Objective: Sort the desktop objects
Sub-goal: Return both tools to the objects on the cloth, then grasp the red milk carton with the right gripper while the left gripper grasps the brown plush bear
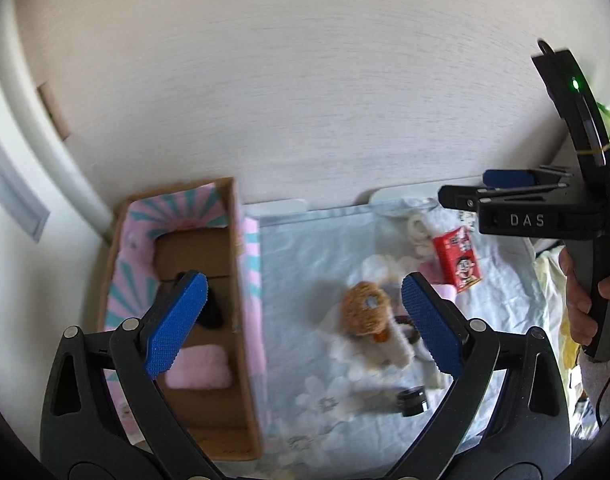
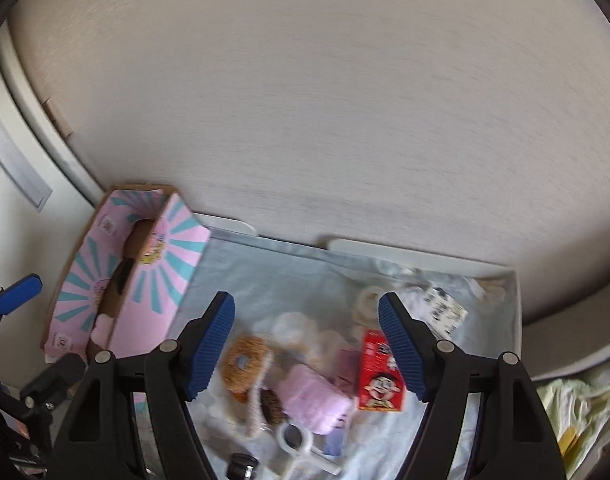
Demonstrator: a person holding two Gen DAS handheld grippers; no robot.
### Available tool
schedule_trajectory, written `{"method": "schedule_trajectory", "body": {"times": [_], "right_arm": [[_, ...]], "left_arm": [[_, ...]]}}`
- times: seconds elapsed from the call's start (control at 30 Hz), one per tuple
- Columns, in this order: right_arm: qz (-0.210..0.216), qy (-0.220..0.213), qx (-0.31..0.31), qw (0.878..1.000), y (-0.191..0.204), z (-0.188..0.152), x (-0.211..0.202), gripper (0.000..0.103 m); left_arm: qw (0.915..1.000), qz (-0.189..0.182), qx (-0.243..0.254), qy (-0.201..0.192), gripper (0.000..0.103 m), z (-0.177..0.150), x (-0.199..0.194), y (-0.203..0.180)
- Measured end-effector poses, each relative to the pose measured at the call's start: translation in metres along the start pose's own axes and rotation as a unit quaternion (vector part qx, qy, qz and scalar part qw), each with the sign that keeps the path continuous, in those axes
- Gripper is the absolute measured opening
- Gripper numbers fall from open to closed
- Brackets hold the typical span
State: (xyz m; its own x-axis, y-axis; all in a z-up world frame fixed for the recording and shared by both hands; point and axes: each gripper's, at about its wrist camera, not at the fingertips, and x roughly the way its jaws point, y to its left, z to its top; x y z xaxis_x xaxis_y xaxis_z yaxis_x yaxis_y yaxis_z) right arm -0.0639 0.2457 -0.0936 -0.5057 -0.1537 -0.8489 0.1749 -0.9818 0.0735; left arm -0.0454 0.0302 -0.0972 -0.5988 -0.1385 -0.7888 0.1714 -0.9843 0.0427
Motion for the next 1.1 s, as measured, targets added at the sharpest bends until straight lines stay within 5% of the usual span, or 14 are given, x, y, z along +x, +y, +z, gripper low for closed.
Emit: {"method": "schedule_trajectory", "body": {"times": [0.37,0.87,1.1], "right_arm": [[-0.031,0.03,0.037,0.998,-0.052,-0.035,0.016,0.071],[-0.019,0.093,0.071,0.993,-0.069,-0.08,0.087,0.071],[-0.021,0.102,0.074,0.992,-0.072,-0.091,0.103,0.071]], "left_arm": [[0.9992,-0.015,0.005,0.037,0.098,0.008,0.043,-0.039],[0.99,0.003,-0.01,0.14,0.098,-0.04,0.148,-0.062],[0.9873,0.011,-0.026,0.156,0.098,-0.056,0.171,-0.059]]}}
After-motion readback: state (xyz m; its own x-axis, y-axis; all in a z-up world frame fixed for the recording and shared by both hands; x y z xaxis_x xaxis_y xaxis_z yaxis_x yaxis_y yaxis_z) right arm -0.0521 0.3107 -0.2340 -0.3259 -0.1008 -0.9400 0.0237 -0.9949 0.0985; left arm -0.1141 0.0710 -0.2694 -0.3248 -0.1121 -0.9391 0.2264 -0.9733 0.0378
